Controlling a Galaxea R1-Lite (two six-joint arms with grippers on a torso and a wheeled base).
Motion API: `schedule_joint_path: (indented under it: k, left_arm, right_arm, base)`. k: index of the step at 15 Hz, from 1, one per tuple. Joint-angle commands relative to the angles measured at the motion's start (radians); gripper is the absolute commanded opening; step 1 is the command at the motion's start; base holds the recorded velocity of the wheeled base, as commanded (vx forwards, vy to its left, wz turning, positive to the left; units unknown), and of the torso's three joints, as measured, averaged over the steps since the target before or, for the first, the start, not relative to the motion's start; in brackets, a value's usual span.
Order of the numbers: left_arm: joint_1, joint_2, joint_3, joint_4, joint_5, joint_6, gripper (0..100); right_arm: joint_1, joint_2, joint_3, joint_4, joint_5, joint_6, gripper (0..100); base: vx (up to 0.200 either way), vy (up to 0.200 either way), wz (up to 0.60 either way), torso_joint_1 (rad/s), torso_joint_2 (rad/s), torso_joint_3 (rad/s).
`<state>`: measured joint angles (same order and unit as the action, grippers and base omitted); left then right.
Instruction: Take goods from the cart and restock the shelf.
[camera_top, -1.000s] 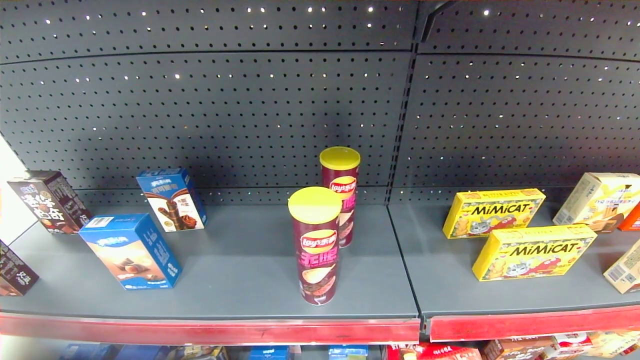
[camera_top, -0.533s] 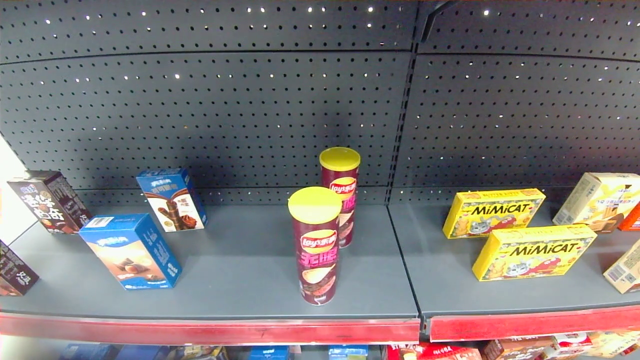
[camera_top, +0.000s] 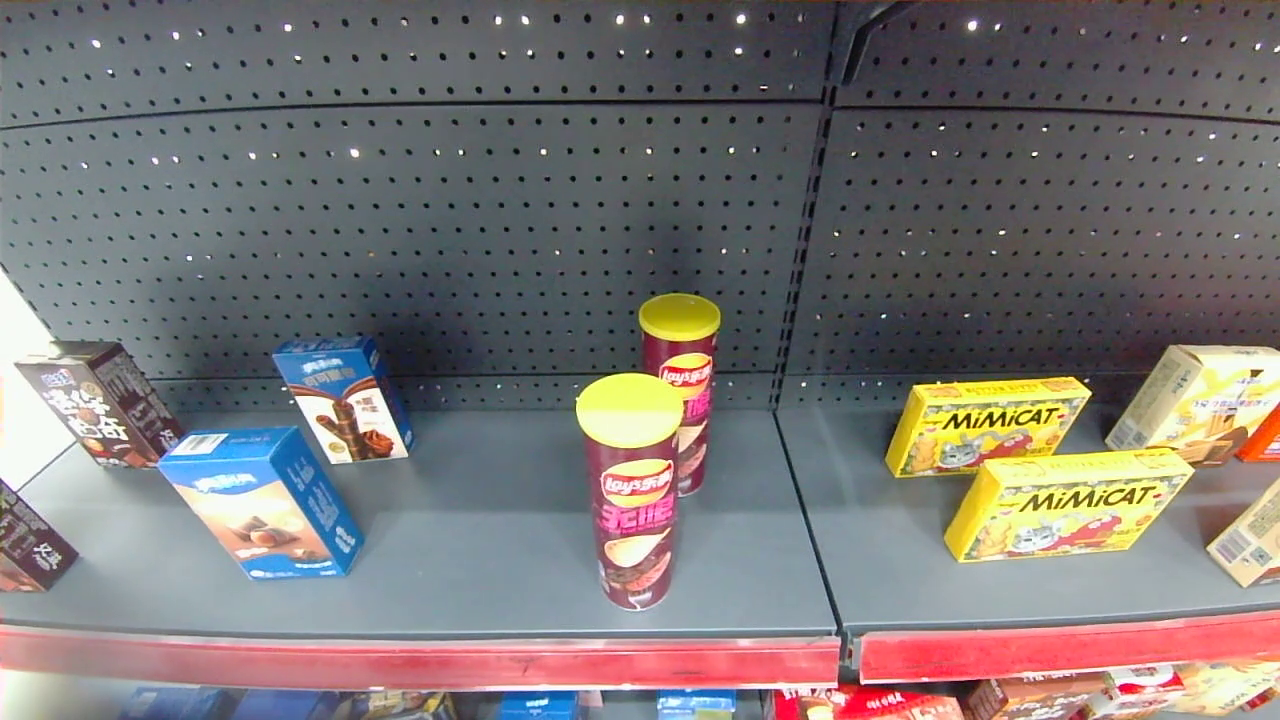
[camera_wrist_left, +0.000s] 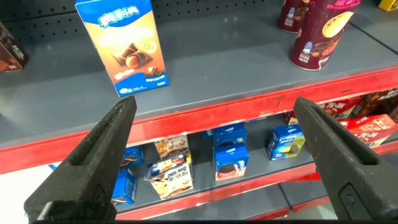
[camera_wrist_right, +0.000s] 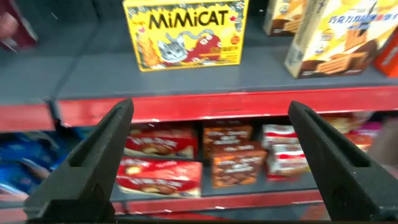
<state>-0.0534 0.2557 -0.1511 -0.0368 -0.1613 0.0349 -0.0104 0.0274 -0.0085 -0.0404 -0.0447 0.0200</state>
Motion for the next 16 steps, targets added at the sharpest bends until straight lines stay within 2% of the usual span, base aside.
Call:
schedule_joint_path:
  k: [1, 3, 8, 9, 11, 13, 16]
  left_arm:
    - [0.0, -0.015, 0.001, 0.0, 0.002, -0.001, 100]
    - [0.0, -0.016, 0.001, 0.0, 0.002, 0.0, 100]
    - [0.001, -0.016, -0.007, 0.0, 0.005, 0.0, 100]
    - [0.001, -0.018, -0.007, 0.0, 0.003, 0.002, 100]
    - [0.001, -0.024, -0.005, 0.0, 0.005, 0.0, 100]
    - [0.001, -0.027, -0.004, 0.0, 0.005, 0.002, 100]
    - [0.001, -0.026, -0.008, 0.0, 0.005, 0.002, 100]
  right_arm:
    - [0.009, -0.024, -0.001, -0.003, -0.001, 0.052, 100]
    - [0.009, -0.024, -0.002, -0.003, -0.001, 0.097, 100]
    - [0.009, -0.024, -0.002, -0.001, 0.012, 0.095, 100]
    - [0.009, -0.024, -0.002, 0.002, 0.012, 0.077, 100]
    - [0.009, -0.024, -0.001, 0.002, 0.014, -0.075, 100]
    - [0.01, -0.024, -0.001, 0.007, 0.04, -0.16, 100]
    - [0.01, -0.024, -0.038, 0.097, 0.06, -0.097, 100]
  base:
    - [0.0, 0.0, 0.0, 0.0, 0.0, 0.0]
    - [0.0, 0.0, 0.0, 0.0, 0.0, 0.0]
    - [0.0, 0.0, 0.0, 0.0, 0.0, 0.0]
    - [0.0, 0.0, 0.0, 0.0, 0.0, 0.0]
    - [0.0, 0.0, 0.0, 0.0, 0.0, 0.0]
    - [0.0, 0.0, 0.0, 0.0, 0.0, 0.0]
    - [0.0, 0.0, 0.0, 0.0, 0.0, 0.0]
